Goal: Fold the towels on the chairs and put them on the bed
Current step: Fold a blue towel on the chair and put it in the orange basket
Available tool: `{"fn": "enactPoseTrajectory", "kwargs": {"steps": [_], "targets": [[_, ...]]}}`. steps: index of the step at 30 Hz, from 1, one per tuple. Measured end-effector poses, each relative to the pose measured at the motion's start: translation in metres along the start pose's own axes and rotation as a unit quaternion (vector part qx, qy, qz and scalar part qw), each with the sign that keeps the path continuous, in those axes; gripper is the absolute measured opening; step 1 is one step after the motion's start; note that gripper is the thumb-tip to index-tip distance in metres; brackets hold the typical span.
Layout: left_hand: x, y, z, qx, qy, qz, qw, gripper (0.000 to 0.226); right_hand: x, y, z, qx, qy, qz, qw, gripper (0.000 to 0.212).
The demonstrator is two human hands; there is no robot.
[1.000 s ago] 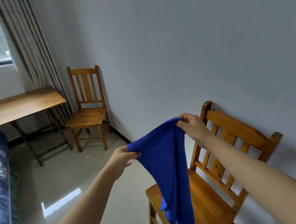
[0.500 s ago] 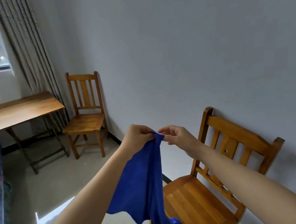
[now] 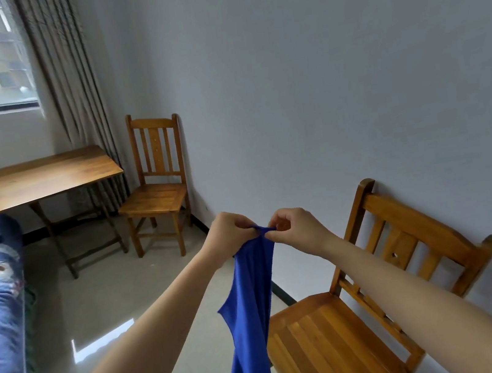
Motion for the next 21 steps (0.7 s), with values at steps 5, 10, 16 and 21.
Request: {"fn": "enactPoseTrajectory", "kwargs": {"steps": [5, 10, 16, 21], "targets": [[-0.007, 0.01, -0.004, -0.008, 0.025, -0.04, 0.999, 0.008, -0.007, 0.012, 0.012, -0.023, -0.05, -0.009, 0.998, 0.012], [-0.011, 0.045, -0.015, -0.063, 0.071, -0.037, 0.995, 0.021, -0.029, 0.017, 0.032, 0.014, -0.141, 0.097, 0.985, 0.008], [-0.041, 0.085, -0.021, -0.133, 0.078, 0.0, 0.988, 0.019, -0.049, 0.001, 0.043, 0.053, -0.175, 0.106, 0.977, 0.006], [-0.077, 0.108, -0.019, -0.174, 0.039, -0.061, 0.982, 0.011, -0.06, -0.017, 0.046, 0.082, -0.207, 0.118, 0.968, 0.006]]}}
Point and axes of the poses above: each hand's wrist, its own z-axis towards the middle knuckle, its own x-axis out of the palm, y = z × x, the point moved 1 cm from there along z, towards the middle knuckle, and after that the axes turned 8 degrees about -z, right-handed, at the moved point
